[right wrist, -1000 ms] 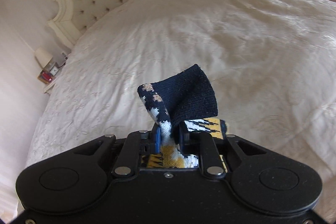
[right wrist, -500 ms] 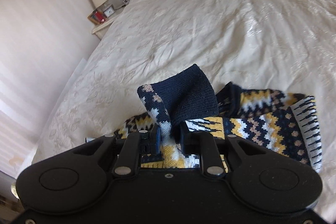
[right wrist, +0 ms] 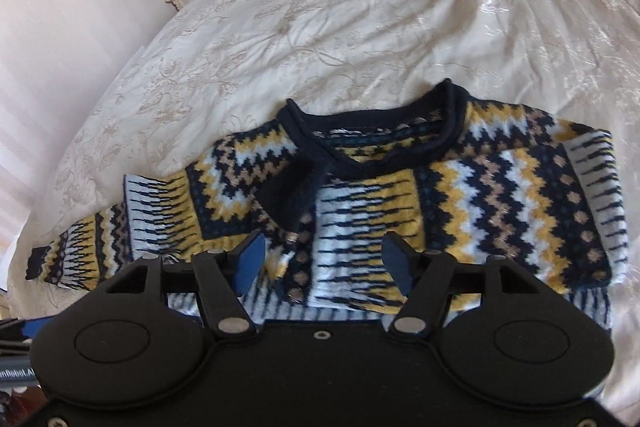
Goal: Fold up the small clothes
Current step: 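Carry the cuff with the right gripper across the sweater body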
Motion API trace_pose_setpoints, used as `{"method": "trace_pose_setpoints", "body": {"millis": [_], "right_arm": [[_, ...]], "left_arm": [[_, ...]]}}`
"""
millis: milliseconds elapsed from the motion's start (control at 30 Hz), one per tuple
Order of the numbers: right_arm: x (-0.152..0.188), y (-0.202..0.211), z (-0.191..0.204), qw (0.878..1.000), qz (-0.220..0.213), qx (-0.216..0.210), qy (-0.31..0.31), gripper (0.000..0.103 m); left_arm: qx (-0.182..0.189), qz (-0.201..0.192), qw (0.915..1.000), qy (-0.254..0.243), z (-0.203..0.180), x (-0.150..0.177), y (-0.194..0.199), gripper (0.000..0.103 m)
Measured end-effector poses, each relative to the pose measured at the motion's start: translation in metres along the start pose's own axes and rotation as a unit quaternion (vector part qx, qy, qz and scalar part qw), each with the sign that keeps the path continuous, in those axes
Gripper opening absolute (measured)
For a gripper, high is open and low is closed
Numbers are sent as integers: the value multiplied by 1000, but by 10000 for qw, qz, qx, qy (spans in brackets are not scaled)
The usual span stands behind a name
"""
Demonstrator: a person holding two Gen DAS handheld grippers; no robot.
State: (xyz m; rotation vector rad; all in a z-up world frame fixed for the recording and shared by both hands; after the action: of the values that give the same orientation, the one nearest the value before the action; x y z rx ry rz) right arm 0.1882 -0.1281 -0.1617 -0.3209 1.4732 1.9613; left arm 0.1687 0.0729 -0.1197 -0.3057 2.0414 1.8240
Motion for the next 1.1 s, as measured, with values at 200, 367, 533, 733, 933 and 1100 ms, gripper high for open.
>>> {"method": "trace_pose_setpoints", "body": {"millis": [200,367,533,733,933,1100], "right_arm": [[16,12,-48,9986,127,347,-372,70],[30,18,-76,9957,167,482,-774,72],[41,13,-98,9938,301,678,-833,73],[33,8,-130,9907,241,889,-997,73],[26,-5,-155,9882,304,1005,-1112,72],[30,-11,-159,9892,398,993,-1001,72]], "left_arm": [[155,31,9994,-304,-38,-19,-24,83],[105,-29,9970,-766,-83,-36,-51,83],[79,-33,9939,-1096,-121,-46,-78,83],[-173,-190,9888,-1472,-144,-51,-100,83],[-792,-59,9886,-1283,-116,-48,-120,81],[-1058,90,9915,-747,-74,-46,-116,81]]}}
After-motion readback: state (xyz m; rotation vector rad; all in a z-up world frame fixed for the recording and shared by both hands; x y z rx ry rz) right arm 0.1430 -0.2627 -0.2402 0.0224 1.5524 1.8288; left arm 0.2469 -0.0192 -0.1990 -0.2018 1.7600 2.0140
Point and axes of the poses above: each gripper's, at about its wrist camera, not at the fingertips, and y roughly against the way its jaws point, z to its left, x to its underside, the point moved 5 cm from there along -y, roughly the way its jaws point
